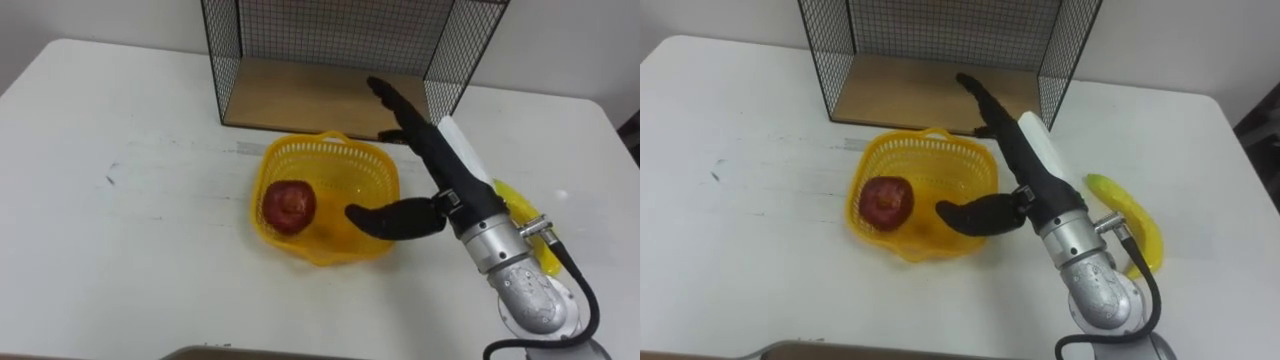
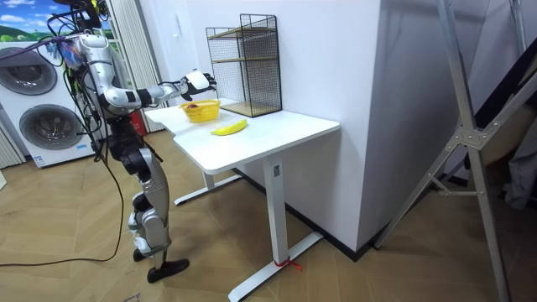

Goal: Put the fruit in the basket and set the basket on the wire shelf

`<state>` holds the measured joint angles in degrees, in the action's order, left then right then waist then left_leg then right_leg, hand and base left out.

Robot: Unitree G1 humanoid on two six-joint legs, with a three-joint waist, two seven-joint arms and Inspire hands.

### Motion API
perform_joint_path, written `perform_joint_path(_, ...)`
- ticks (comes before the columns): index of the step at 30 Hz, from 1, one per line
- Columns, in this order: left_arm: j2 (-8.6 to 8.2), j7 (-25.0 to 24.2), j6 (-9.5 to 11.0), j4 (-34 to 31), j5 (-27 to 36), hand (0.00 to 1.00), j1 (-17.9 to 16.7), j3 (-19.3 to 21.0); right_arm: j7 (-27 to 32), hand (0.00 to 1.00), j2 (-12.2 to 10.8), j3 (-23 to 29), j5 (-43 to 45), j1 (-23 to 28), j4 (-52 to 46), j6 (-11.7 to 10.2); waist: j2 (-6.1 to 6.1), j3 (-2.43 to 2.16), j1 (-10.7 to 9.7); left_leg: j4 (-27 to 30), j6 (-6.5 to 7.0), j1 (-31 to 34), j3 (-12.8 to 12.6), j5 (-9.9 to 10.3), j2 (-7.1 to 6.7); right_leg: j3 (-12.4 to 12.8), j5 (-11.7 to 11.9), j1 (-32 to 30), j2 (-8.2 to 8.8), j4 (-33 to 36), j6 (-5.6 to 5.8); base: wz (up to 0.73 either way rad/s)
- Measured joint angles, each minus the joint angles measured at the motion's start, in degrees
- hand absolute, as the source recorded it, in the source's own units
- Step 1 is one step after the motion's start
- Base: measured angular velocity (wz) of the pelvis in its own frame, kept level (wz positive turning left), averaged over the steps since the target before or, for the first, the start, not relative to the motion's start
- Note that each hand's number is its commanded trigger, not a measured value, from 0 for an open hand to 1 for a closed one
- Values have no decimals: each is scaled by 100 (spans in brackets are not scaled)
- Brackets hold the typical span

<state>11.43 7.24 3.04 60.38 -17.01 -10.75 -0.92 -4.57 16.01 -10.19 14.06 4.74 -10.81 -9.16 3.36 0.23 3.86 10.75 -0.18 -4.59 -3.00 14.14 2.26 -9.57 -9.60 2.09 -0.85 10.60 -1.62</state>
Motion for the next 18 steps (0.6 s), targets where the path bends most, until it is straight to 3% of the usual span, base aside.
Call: perform_joint_path(18,0,0,0,4,-12,0,-28,-33,-53,0,-9,30,-12,58,-1,0,-2,0,-31,1,0,1,3,0,-1,9,0,3,1,2,0,0)
